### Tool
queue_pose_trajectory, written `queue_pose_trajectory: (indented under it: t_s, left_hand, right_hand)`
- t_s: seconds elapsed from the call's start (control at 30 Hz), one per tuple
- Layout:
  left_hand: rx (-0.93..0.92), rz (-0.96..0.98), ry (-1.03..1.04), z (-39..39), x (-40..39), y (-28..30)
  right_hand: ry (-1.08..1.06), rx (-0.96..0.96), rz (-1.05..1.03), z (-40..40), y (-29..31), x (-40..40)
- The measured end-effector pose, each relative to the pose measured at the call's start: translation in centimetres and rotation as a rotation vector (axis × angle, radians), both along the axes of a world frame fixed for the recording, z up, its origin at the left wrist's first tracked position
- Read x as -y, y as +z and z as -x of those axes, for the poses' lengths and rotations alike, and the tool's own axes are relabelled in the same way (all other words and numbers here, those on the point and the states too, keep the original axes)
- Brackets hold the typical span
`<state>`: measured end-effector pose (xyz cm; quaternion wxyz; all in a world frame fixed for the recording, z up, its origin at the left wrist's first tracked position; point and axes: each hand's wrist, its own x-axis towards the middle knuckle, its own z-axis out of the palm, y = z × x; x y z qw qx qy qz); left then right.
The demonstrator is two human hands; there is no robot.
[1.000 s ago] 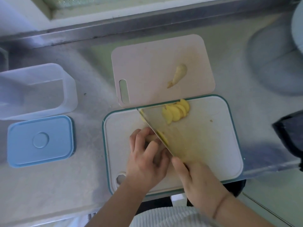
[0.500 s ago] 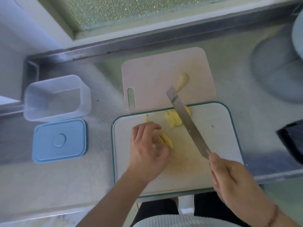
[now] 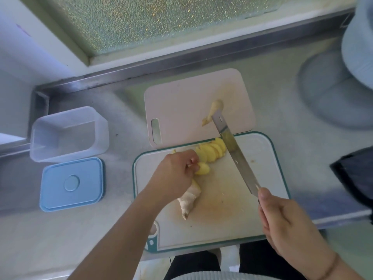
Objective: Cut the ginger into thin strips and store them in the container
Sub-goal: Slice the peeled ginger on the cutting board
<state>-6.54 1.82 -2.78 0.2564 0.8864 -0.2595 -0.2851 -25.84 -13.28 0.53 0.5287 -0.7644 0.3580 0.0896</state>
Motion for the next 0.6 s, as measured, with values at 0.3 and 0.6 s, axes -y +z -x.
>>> queue_pose_trajectory:
  t_s: [0.3,0.6]
  left_hand:
    - [0.215,0.294,-0.117,-3.0,0.6,-2.6]
    - [0.43,0.362,-0.025,-2.0,-0.1,-2.5]
  right_hand:
    - [0.01,-0.027,0.007,-0.1,0.1,0.6]
    - [0.034,-0.055,-0.051,-0.2,-0.3,0.1]
